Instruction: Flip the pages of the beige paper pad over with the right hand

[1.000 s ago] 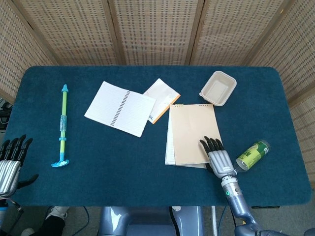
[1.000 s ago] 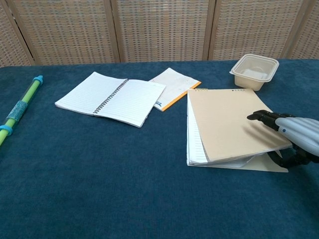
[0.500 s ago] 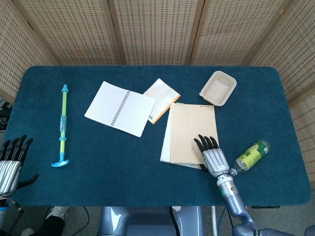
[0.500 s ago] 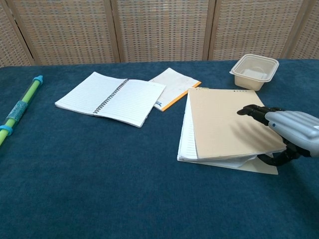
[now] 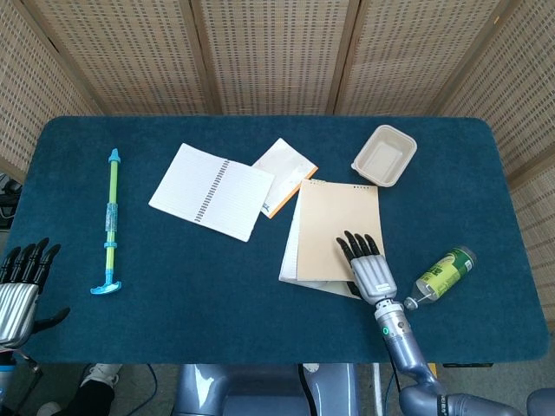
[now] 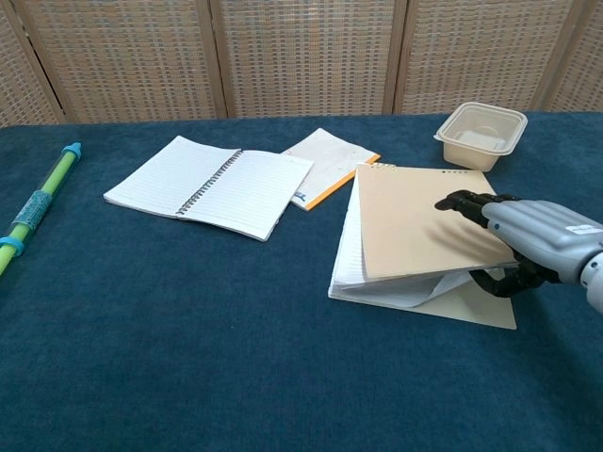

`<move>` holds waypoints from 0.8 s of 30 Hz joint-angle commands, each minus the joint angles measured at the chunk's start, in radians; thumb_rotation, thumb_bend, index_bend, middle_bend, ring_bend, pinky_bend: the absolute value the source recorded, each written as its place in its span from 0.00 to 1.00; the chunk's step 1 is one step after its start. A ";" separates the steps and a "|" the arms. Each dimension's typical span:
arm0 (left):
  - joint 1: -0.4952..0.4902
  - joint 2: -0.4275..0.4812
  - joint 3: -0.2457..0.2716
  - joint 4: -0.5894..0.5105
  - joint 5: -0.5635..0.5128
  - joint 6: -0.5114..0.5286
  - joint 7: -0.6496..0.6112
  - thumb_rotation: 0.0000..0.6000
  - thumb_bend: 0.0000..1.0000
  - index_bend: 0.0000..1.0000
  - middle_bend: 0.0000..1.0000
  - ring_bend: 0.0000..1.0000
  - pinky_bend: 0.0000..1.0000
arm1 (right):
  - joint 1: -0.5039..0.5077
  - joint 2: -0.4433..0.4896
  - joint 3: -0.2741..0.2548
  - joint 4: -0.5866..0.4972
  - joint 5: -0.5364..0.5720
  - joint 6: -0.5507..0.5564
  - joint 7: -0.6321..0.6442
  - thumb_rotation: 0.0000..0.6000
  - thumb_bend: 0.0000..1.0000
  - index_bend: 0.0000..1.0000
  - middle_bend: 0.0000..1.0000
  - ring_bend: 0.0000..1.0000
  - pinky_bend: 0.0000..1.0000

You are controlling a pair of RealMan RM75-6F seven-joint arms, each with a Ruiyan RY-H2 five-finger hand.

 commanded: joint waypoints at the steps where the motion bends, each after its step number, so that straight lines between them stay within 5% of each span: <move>1: 0.000 0.000 0.000 0.000 0.000 0.000 0.000 1.00 0.04 0.00 0.00 0.00 0.00 | 0.005 -0.003 0.000 0.005 0.006 -0.005 0.000 1.00 0.59 0.08 0.00 0.00 0.00; 5: 0.000 0.000 0.000 -0.001 0.001 0.000 -0.001 1.00 0.04 0.00 0.00 0.00 0.00 | 0.013 -0.003 -0.001 0.010 0.016 -0.015 -0.008 1.00 0.49 0.09 0.00 0.00 0.00; 18: -0.001 0.000 0.003 -0.002 0.005 -0.002 -0.005 1.00 0.04 0.00 0.00 0.00 0.00 | 0.065 -0.014 0.038 0.019 0.063 -0.030 -0.070 1.00 0.58 0.14 0.00 0.00 0.00; 24: -0.002 0.000 0.003 0.000 0.003 -0.004 -0.008 1.00 0.04 0.00 0.00 0.00 0.00 | 0.068 -0.002 0.038 0.025 0.060 -0.016 -0.065 1.00 0.74 0.29 0.08 0.04 0.25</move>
